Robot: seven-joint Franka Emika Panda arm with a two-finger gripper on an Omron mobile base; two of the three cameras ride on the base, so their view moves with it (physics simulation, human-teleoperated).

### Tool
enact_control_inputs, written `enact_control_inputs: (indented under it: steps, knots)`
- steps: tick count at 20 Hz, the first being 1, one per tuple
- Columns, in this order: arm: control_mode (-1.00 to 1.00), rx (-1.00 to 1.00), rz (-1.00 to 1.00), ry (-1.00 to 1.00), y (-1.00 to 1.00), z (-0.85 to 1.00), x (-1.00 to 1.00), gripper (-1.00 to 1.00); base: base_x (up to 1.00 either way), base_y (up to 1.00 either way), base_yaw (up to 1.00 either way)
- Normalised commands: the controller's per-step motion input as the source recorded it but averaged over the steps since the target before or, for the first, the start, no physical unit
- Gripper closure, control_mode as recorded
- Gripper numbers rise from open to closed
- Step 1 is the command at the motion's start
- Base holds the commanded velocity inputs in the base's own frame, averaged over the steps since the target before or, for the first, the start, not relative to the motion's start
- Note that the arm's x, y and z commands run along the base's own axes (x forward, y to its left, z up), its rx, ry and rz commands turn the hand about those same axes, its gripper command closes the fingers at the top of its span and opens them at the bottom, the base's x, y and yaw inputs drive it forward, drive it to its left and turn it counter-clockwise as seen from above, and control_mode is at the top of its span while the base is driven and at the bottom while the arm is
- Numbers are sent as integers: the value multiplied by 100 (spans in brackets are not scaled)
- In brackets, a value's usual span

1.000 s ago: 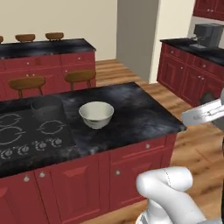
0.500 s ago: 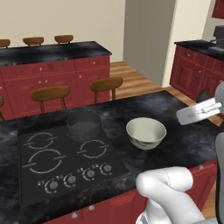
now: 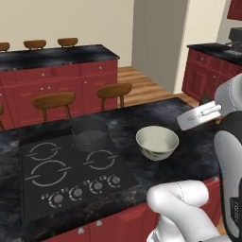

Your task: Open the cabinet and move the ladle to the pot. Then close the cabinet.

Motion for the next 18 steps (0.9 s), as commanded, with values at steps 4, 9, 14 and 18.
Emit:
enact_control_inputs:
  steps: [4,9,14,18]
  knots:
    - [-100,0,12,6,86,-25,99,100,0,0,0]
    - [-100,0,18,6,51,-31,94,100,0,0,0]
    - [-100,0,19,0,32,-69,94,100,0,0,0]
    - [-100,-8,6,1,41,-59,85,100,0,0,0]
